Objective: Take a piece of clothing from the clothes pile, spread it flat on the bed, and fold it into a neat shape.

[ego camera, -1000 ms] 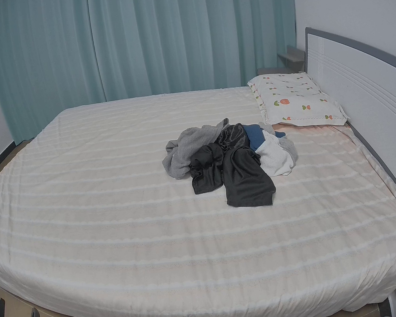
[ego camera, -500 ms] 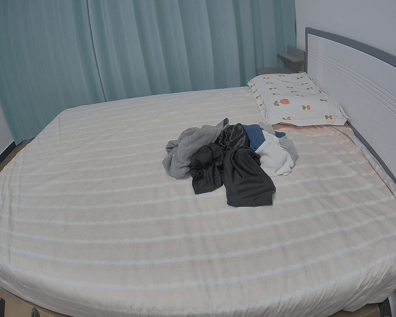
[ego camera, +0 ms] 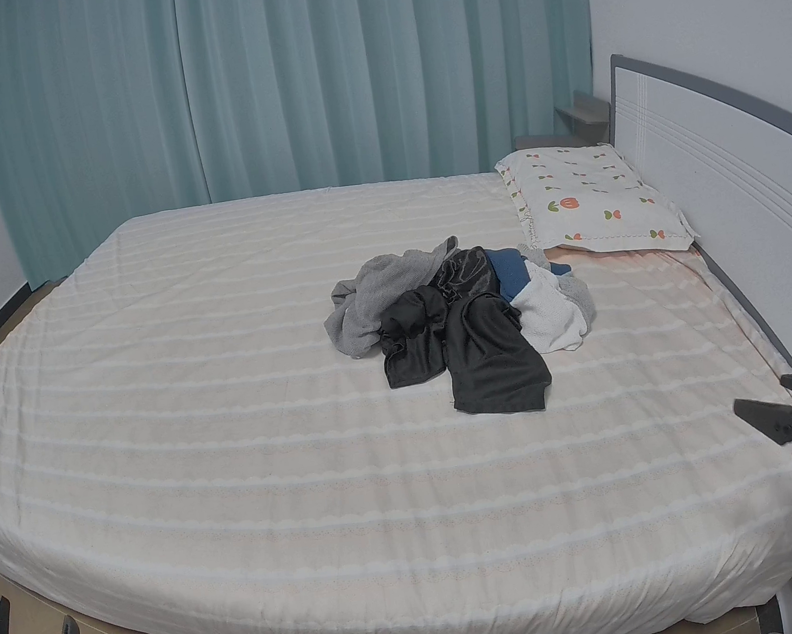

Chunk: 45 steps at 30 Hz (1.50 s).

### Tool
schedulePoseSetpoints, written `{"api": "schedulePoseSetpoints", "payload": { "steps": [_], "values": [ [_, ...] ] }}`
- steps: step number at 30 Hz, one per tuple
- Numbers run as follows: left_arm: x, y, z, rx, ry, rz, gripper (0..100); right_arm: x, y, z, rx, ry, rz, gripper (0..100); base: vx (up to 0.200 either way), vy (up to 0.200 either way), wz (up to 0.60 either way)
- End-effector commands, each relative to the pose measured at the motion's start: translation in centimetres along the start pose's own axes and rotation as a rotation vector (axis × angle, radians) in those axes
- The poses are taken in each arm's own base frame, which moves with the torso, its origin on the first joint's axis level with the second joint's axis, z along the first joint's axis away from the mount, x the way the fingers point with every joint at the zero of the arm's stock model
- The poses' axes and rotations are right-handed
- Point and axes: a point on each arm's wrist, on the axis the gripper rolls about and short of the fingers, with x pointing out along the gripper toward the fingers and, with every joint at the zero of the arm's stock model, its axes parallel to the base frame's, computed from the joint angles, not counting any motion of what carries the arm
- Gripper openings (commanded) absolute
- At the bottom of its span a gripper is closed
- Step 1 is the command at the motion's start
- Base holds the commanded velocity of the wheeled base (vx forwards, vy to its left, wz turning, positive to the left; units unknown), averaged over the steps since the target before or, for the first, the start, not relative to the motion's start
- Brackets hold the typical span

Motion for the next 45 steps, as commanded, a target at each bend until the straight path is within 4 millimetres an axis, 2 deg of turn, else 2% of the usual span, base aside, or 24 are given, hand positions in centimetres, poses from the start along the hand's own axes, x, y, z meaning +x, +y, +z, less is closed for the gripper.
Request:
{"api": "schedulePoseSetpoints", "payload": {
  "steps": [1, 6, 8, 10, 13, 17, 24, 35, 44, 45],
  "values": [
    [0.0, 0.0, -0.5, 0.000, 0.000, 0.001, 100, 25.6, 0.9, -0.9, 0.186, 0.266, 0.009, 100, 0.000, 0.000, 0.00],
    [0.0, 0.0, -0.5, 0.000, 0.001, 0.001, 100, 31.6, 1.7, -2.1, 0.257, 0.255, -0.012, 100, 0.000, 0.000, 0.00],
    [0.0, 0.0, -0.5, 0.000, 0.000, 0.001, 100, 32.6, 1.9, -2.5, 0.257, 0.256, -0.015, 100, 0.000, 0.000, 0.00],
    [0.0, 0.0, -0.5, 0.000, 0.000, 0.001, 100, 35.2, 2.1, -3.6, 0.272, 0.255, -0.015, 100, 0.000, 0.000, 0.00],
    [0.0, 0.0, -0.5, 0.000, 0.000, 0.001, 100, 37.1, 3.2, -4.8, 0.315, 0.282, -0.011, 100, 0.000, 0.000, 0.00],
    [0.0, 0.0, -0.5, 0.000, 0.000, 0.001, 100, 39.0, 3.7, -5.4, 0.372, 0.302, -0.020, 100, 0.000, 0.000, 0.00],
    [0.0, 0.0, -0.5, 0.000, 0.001, 0.001, 100, 41.1, 3.8, -6.4, 0.377, 0.322, -0.029, 100, 0.000, 0.000, 0.00],
    [0.0, 0.0, -0.5, 0.000, 0.000, 0.001, 100, 41.8, 3.3, -5.4, 0.382, 0.284, -0.043, 100, 0.000, 0.000, 0.00],
    [0.0, 0.0, -0.5, 0.000, 0.000, 0.001, 100, 42.4, 4.2, -5.5, 0.375, 0.269, -0.025, 100, 0.000, 0.000, 0.00],
    [0.0, 0.0, -0.5, 0.000, 0.000, 0.001, 100, 42.4, 4.4, -5.5, 0.374, 0.269, -0.020, 0, 0.000, 0.000, 0.00]
  ]
}}
